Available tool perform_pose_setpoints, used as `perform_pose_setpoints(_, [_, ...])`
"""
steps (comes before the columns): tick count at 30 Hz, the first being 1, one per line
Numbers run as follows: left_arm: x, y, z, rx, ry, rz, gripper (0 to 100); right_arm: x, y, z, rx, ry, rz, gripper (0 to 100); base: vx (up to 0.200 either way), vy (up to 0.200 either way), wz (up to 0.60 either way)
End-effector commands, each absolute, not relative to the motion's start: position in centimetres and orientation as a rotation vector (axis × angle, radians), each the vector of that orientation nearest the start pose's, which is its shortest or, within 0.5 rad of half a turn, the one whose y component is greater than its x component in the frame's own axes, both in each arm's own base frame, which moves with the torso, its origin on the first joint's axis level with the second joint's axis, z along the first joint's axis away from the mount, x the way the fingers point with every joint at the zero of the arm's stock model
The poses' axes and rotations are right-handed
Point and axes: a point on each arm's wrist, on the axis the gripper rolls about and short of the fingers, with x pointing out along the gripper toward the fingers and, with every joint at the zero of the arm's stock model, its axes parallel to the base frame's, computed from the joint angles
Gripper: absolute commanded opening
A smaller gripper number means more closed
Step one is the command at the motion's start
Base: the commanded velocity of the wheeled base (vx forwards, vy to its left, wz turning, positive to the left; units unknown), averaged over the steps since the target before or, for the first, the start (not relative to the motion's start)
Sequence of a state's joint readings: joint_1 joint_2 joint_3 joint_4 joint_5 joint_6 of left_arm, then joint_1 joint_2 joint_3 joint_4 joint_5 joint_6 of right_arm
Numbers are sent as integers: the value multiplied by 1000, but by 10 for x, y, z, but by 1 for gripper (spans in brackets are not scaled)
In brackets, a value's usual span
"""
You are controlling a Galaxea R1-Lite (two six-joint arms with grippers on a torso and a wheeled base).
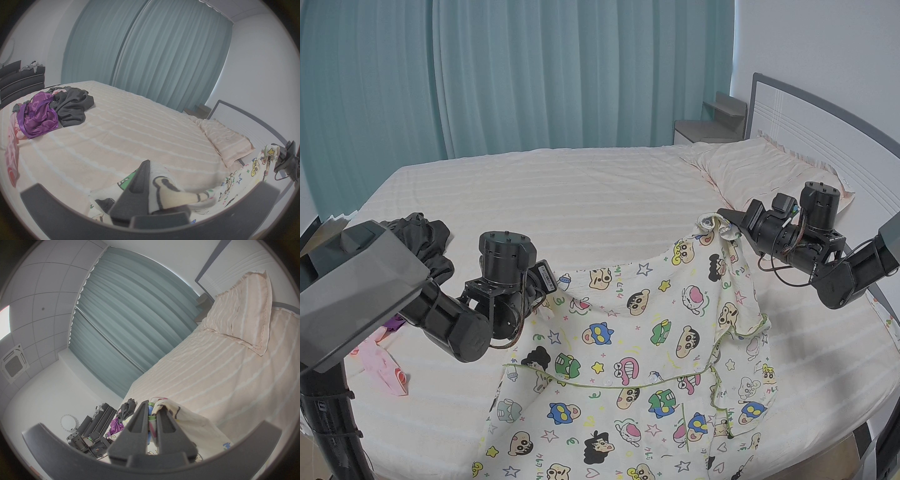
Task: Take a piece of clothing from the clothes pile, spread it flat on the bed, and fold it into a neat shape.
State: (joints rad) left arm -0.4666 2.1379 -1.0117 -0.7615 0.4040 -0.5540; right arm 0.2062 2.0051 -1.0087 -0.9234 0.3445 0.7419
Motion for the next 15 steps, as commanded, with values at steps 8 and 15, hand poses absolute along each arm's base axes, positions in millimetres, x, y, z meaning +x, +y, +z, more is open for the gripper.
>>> perform_pose_setpoints(8, [387, -170, 38, -364, 414, 96, 0, 405, 93, 88, 732, 367, 396, 0, 0, 0, 0])
perform_pose_setpoints(15, [407, -169, 19, -422, 410, 133, 0, 423, 108, 54, 748, 386, 333, 0, 0, 0, 0])
